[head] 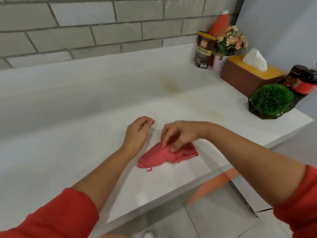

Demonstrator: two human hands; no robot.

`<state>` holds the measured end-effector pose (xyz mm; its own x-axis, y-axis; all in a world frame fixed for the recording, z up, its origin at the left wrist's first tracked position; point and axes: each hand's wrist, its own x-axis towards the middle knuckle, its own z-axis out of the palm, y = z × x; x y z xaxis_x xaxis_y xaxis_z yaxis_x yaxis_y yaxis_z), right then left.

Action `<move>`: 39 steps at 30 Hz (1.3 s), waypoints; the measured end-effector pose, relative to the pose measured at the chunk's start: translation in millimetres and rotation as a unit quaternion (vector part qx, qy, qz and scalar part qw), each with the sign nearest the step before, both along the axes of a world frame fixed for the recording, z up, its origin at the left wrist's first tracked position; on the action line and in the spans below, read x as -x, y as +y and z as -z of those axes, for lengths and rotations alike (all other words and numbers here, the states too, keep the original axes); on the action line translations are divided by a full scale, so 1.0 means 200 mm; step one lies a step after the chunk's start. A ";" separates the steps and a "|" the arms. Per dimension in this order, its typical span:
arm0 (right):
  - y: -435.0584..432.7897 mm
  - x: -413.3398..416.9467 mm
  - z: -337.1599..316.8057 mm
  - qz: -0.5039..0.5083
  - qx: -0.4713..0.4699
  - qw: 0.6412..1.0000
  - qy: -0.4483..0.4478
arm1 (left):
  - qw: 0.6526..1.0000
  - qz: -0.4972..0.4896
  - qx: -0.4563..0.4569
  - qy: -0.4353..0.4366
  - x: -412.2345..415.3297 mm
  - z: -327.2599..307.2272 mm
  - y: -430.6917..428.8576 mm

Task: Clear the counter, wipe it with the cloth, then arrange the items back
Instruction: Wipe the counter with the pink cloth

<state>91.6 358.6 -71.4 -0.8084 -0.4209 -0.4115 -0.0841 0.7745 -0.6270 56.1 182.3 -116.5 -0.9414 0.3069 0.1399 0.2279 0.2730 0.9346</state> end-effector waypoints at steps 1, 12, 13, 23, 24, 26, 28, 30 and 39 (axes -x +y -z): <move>0.00 -0.03 0.02 -0.015 -0.012 1.000 -0.010 | 1.000 -0.013 0.013 0.006 -0.01 0.01 -0.01; 0.27 -0.36 0.14 0.051 -0.178 0.943 0.277 | 0.994 -0.092 0.032 0.050 -0.11 0.09 -0.09; 0.30 -0.40 0.17 0.057 -0.187 0.930 0.311 | 0.995 -0.085 0.036 0.044 -0.11 0.09 -0.09; -0.29 -0.46 0.30 0.049 -0.192 0.943 0.266 | 0.995 -0.096 0.017 -0.009 -0.11 0.09 -0.08; -0.38 -0.48 0.31 0.037 -0.188 0.941 0.277 | 0.995 -0.098 -0.002 -0.025 -0.11 0.08 -0.09; -0.48 -0.54 0.33 0.021 -0.157 0.940 0.301 | 0.992 -0.099 -0.040 -0.061 -0.10 0.09 -0.10; -0.46 -0.59 0.34 0.012 -0.136 0.942 0.306 | 0.989 -0.101 -0.065 -0.087 -0.09 0.08 -0.12; -0.37 -0.59 0.33 0.031 -0.135 0.939 0.314 | 0.990 -0.098 -0.060 -0.086 -0.08 0.08 -0.13; -0.21 -0.40 0.31 0.214 -0.205 0.921 0.254 | 0.994 -0.101 0.016 -0.033 -0.10 0.08 -0.07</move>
